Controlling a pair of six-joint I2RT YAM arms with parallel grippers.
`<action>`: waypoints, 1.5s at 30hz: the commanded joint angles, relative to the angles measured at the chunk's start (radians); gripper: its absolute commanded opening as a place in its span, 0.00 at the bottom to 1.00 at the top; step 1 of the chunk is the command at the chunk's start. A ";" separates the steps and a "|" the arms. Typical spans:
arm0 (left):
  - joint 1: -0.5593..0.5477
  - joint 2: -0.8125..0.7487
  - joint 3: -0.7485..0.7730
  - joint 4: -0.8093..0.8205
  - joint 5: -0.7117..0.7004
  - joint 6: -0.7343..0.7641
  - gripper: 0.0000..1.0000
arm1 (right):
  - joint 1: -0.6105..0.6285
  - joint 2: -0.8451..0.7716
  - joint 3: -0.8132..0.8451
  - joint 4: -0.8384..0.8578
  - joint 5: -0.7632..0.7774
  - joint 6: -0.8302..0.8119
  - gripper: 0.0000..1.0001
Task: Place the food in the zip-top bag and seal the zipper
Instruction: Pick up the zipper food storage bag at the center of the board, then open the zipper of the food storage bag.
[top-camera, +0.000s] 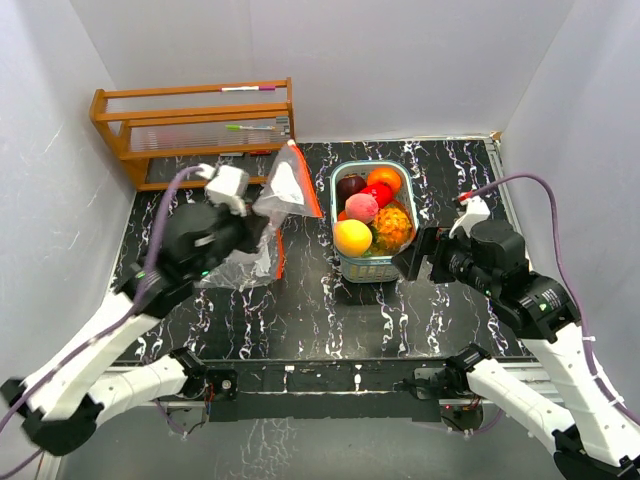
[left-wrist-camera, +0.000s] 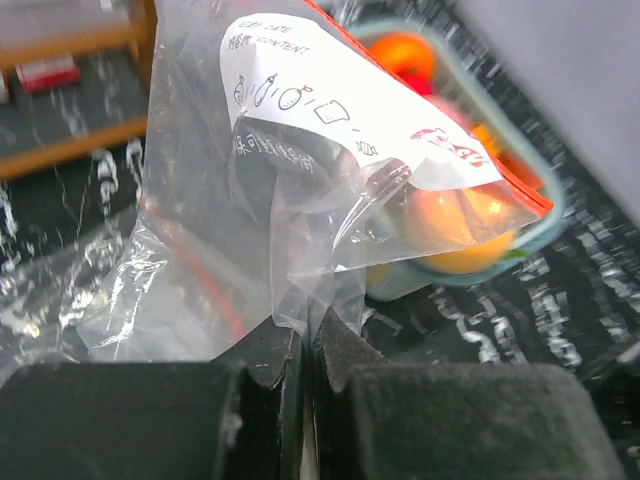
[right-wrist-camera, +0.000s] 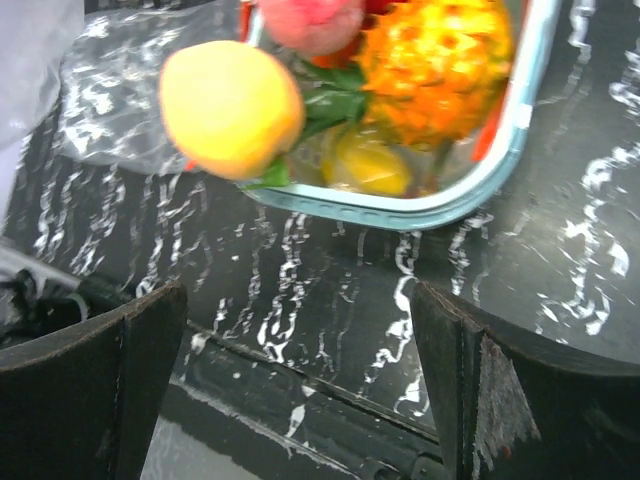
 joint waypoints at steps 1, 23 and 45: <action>-0.003 -0.159 0.063 -0.130 0.100 0.029 0.00 | -0.003 0.000 0.031 0.173 -0.213 -0.044 0.96; -0.003 -0.484 -0.371 0.668 0.663 -0.091 0.00 | -0.003 0.183 -0.035 0.935 -0.492 0.336 0.84; -0.003 -0.460 -0.402 0.666 0.626 -0.074 0.00 | -0.003 0.090 -0.094 0.960 -0.534 0.366 0.74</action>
